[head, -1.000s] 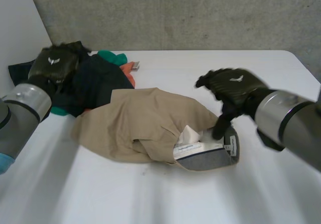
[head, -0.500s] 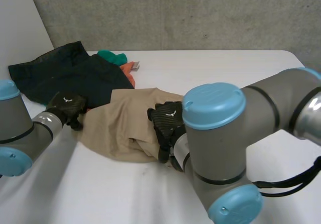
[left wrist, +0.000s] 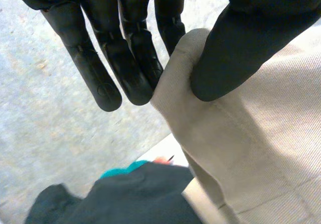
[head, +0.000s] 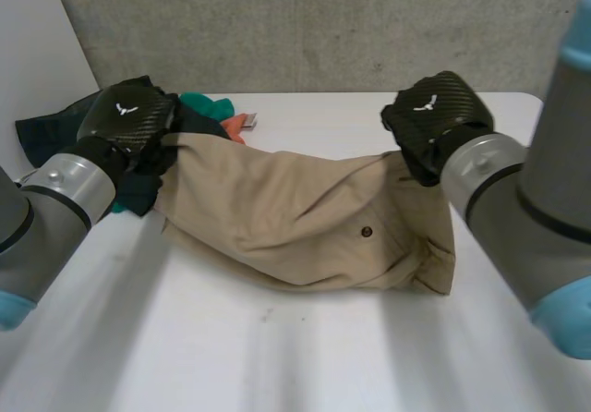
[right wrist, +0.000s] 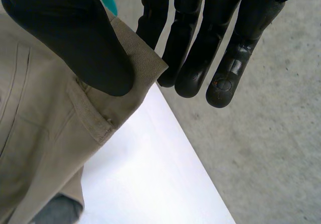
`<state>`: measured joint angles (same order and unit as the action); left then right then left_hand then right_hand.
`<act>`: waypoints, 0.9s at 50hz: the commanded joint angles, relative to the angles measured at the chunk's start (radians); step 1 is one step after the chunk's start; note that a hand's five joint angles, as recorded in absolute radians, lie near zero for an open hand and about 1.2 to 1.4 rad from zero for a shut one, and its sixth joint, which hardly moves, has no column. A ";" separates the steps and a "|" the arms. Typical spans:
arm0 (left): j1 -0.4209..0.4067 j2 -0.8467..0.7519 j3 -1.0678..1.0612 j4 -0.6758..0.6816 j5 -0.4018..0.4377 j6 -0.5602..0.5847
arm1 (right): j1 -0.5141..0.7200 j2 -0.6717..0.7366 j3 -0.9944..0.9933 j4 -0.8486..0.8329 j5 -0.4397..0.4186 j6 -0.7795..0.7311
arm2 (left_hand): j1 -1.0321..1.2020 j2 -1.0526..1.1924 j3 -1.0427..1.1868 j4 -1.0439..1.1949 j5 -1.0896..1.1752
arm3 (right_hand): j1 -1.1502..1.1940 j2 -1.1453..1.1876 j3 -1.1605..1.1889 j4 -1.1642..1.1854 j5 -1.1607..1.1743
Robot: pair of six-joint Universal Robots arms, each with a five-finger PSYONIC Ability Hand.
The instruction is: Fold the laundry.
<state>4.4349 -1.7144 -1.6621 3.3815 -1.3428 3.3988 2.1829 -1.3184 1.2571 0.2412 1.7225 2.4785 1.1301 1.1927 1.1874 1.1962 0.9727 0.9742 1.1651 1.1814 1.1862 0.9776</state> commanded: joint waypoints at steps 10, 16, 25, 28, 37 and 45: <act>-0.147 -0.246 0.102 -0.004 -0.084 -0.018 | -0.149 0.133 0.015 0.099 -0.087 0.083 | 0.266 0.204 0.209 0.200 0.249 | -0.590 -0.781 -0.797 -0.802 -0.768; -0.158 -0.263 0.116 -0.002 -0.194 0.048 | -0.169 0.127 0.016 0.153 -0.103 0.103 | 0.266 0.204 0.209 0.200 0.249 | -0.792 -0.983 -0.999 -1.004 -0.970; -0.170 -0.264 0.123 -0.002 -0.194 0.065 | -0.166 0.102 0.018 0.158 -0.113 0.094 | 0.266 0.204 0.209 0.200 0.249 | -0.781 -0.972 -0.988 -0.993 -0.959; -0.175 -0.267 0.127 -0.001 -0.194 0.065 | -0.164 0.114 0.011 0.123 -0.110 0.100 | 0.266 0.204 0.209 0.200 0.249 | -0.778 -0.969 -0.985 -0.990 -0.956; -0.177 -0.306 0.191 0.012 -0.197 0.068 | -0.160 0.298 -0.038 -0.095 -0.113 0.080 | 0.266 0.204 0.209 0.200 0.249 | -0.675 -0.866 -0.883 -0.887 -0.853; -0.178 -0.260 0.176 -0.008 -0.199 0.063 | -0.164 0.352 -0.068 -0.092 -0.144 0.082 | -0.725 -0.788 -0.783 -0.792 -0.743 | 0.422 0.231 0.215 0.210 0.244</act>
<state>4.2618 -2.0174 -1.4642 3.3908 -1.5379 3.4623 2.0227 -0.9826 1.2027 0.1442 1.5982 2.5518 0.9121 0.9264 0.9462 0.9454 0.7710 0.8898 1.0217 0.9894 0.9886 0.8001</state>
